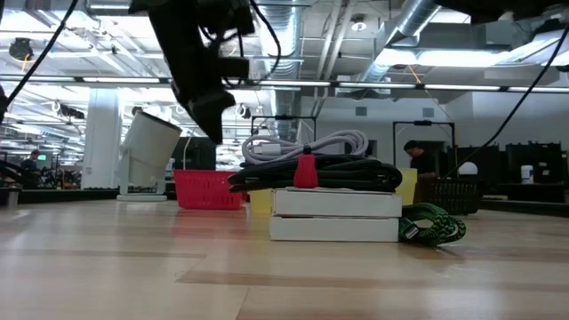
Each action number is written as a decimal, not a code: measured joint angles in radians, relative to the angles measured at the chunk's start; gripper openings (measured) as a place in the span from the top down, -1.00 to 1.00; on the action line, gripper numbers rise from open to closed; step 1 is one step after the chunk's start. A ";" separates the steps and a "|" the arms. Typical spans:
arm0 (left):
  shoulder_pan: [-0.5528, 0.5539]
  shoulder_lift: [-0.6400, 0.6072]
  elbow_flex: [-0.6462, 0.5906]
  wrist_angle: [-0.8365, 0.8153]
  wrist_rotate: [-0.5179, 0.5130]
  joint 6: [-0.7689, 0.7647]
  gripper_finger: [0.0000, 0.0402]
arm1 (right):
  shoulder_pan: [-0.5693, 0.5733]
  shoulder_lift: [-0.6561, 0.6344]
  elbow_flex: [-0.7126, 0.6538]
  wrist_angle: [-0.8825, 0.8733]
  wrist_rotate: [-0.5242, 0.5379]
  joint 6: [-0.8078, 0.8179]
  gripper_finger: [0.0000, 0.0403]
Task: Pick and place items into bin
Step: Put the white charger cable into the yellow bin
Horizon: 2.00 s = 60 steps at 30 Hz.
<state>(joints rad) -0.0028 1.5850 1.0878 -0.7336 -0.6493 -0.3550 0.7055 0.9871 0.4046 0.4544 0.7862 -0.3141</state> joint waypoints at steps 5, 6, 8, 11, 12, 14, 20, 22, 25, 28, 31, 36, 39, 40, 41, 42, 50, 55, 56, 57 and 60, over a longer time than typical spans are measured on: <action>-0.069 -0.114 0.000 -0.016 -0.099 -0.052 0.36 | -0.002 0.000 0.000 -0.006 0.000 0.020 0.62; -0.082 -0.143 0.000 -0.009 -0.110 -0.052 0.36 | -0.007 0.000 0.000 -0.005 -0.001 0.028 0.62; -0.109 -0.196 0.000 0.030 -0.136 -0.039 0.36 | -0.018 0.000 0.000 -0.006 -0.003 0.053 0.62; -0.149 -0.268 0.000 0.072 -0.153 0.032 0.36 | -0.052 0.000 0.000 -0.008 -0.075 0.099 0.62; -0.160 -0.291 -0.006 0.100 -0.153 0.060 0.36 | -0.070 0.001 0.000 -0.006 -0.130 0.116 0.62; -0.179 -0.343 -0.039 0.179 -0.151 0.130 0.36 | -0.111 0.006 0.000 0.015 -0.247 0.148 0.62; -0.181 -0.535 -0.251 0.494 -0.008 0.336 0.37 | -0.226 0.089 0.000 0.106 -0.344 0.153 0.62; -0.164 -0.600 -0.343 0.617 0.069 0.382 0.37 | -0.268 0.133 0.000 0.139 -0.344 0.148 0.62; -0.143 -0.690 -0.470 0.775 0.219 0.412 0.37 | -0.313 0.191 0.000 0.204 -0.361 0.118 0.62; -0.141 -0.761 -0.560 0.845 0.348 0.417 0.37 | -0.343 0.234 0.000 0.261 -0.372 0.113 0.62; -0.149 -0.821 -0.613 0.860 0.410 0.416 0.37 | -0.369 0.260 0.000 0.275 -0.372 0.128 0.62; -0.166 -0.875 -0.649 0.856 0.428 0.417 0.37 | -0.394 0.277 0.000 0.262 -0.379 0.191 0.62; -0.166 -0.881 -0.649 0.859 0.428 0.418 0.37 | -0.391 0.277 0.000 0.227 -0.469 0.203 0.62; -0.166 -0.881 -0.649 0.861 0.427 0.424 0.37 | -0.390 0.277 0.000 0.223 -0.499 0.209 0.62; -0.166 -0.881 -0.649 0.863 0.424 0.429 0.37 | -0.390 0.277 0.000 0.223 -0.523 0.220 0.62; -0.166 -0.881 -0.649 0.862 0.416 0.433 0.37 | -0.391 0.276 0.000 0.223 -0.544 0.236 0.62; -0.166 -0.880 -0.649 0.841 0.356 0.424 0.37 | -0.392 0.277 0.000 0.174 -0.578 0.361 0.62; -0.166 -0.880 -0.649 0.826 0.356 0.443 0.37 | -0.366 0.277 0.015 0.174 -0.532 0.367 0.62; -0.166 -0.880 -0.649 0.826 0.356 0.446 0.37 | -0.361 0.277 0.019 0.173 -0.523 0.367 0.62; -0.166 -0.880 -0.649 0.827 0.356 0.446 0.37 | -0.356 0.277 0.022 0.170 -0.522 0.368 0.62; -0.166 -0.880 -0.649 0.828 0.355 0.445 0.37 | -0.349 0.277 0.029 0.155 -0.520 0.389 0.62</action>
<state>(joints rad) -0.1684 0.7052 0.4393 0.0945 -0.2939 0.0898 0.3568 1.2644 0.4340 0.6090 0.2665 0.0749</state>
